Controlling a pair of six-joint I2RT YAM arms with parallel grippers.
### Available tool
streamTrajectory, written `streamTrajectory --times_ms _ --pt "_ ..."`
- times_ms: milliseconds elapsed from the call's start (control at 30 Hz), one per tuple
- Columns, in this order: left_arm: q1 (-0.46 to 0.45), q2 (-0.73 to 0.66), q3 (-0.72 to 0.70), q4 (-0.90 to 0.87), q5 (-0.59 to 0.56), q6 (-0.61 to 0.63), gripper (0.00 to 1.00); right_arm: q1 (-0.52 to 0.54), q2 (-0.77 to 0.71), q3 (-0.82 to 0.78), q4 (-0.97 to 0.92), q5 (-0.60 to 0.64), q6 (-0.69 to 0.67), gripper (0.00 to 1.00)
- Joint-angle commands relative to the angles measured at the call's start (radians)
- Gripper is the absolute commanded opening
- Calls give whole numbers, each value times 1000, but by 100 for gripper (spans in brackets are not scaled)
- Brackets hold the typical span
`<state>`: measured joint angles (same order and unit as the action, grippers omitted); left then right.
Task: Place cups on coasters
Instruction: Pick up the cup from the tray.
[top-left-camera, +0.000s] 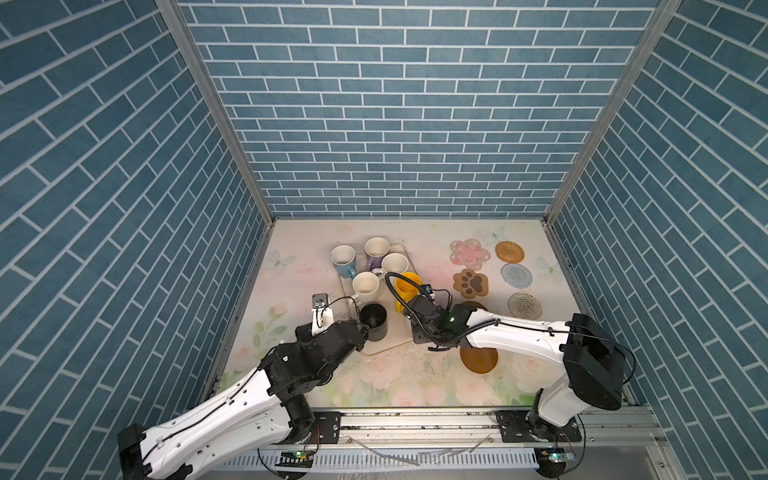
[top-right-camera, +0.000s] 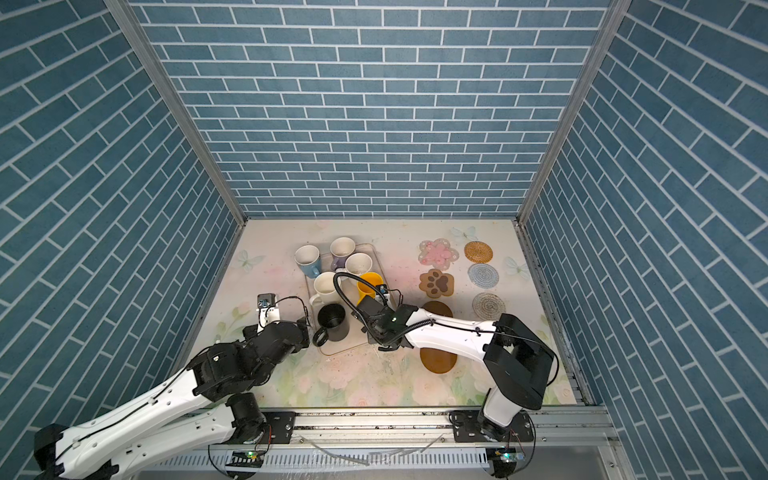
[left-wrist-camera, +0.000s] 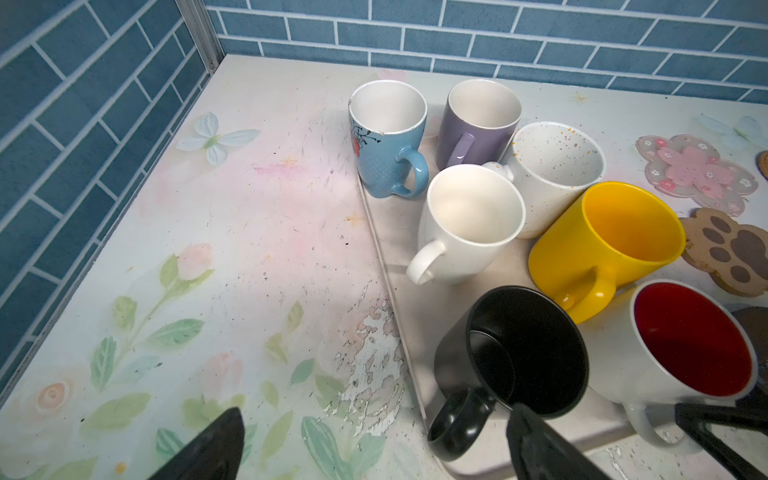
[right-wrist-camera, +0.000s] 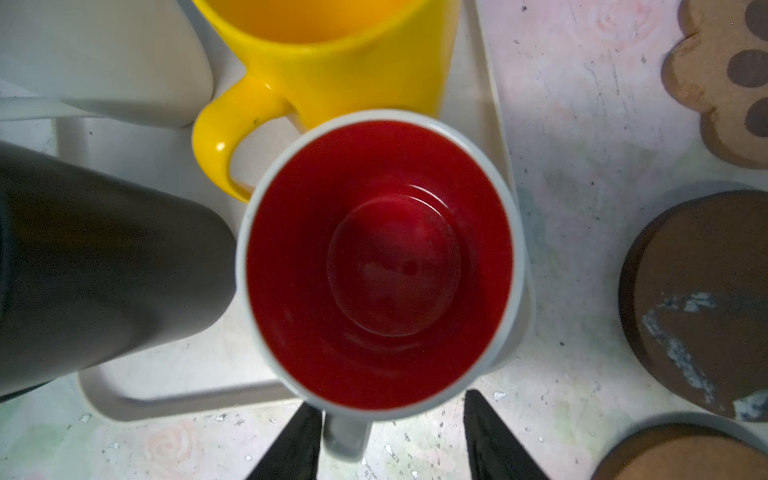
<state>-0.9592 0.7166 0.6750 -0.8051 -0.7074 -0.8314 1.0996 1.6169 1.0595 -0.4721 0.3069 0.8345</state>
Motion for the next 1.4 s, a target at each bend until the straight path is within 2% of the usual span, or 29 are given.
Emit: streamTrajectory --times_ms 0,267,733,1067,1167,1233,1367 --pt "15 -20 -5 1 11 11 99 2 15 51 -31 9 49 53" --pt "20 44 4 -25 32 -19 99 2 67 57 -29 -7 73 34" --pt "27 58 8 20 52 17 99 -13 129 45 -6 -18 75 26" --pt "28 69 20 -9 36 31 99 -17 98 24 -5 -3 61 10" --pt "28 106 71 -54 18 18 99 -19 82 23 -13 8 42 5" --pt "28 126 88 -56 34 42 99 -20 70 25 -14 10 22 0" --pt "28 116 94 -15 92 109 99 -24 47 41 -32 13 -22 0"
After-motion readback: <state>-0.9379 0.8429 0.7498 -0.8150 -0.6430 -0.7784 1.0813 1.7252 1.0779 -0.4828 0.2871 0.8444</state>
